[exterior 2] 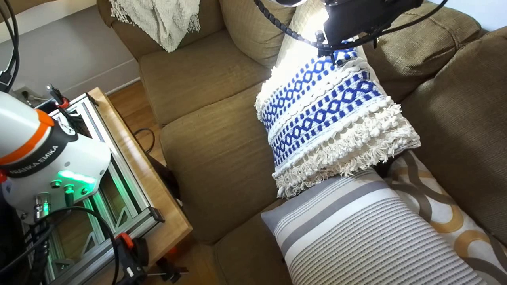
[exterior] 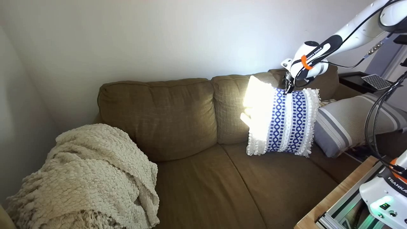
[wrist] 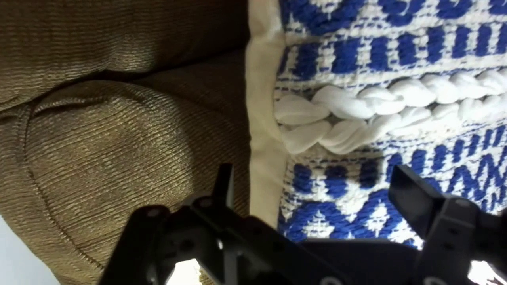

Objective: Move the blue and white pillow to the middle of the sofa back and move gray pillow in front of the blue and white pillow

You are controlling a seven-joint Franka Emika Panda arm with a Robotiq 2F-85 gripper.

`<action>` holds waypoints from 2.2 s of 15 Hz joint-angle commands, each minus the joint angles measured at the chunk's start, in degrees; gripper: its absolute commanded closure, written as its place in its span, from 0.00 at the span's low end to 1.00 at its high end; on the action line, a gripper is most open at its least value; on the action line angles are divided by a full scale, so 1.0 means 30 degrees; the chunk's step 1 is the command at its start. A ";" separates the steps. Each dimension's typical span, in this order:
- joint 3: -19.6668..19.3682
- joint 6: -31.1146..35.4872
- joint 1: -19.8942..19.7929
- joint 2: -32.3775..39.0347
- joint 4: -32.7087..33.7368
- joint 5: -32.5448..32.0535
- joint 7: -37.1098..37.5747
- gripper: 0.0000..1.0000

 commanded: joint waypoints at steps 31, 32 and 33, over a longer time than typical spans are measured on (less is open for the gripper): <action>0.2865 -1.3105 0.1263 -0.0447 0.5005 0.7958 -1.2082 0.96; 0.2896 -1.3054 0.1239 -0.0500 0.4972 0.8265 -1.2245 0.96; 0.2891 -1.3025 0.1213 -0.0609 0.4878 0.8584 -1.2339 0.96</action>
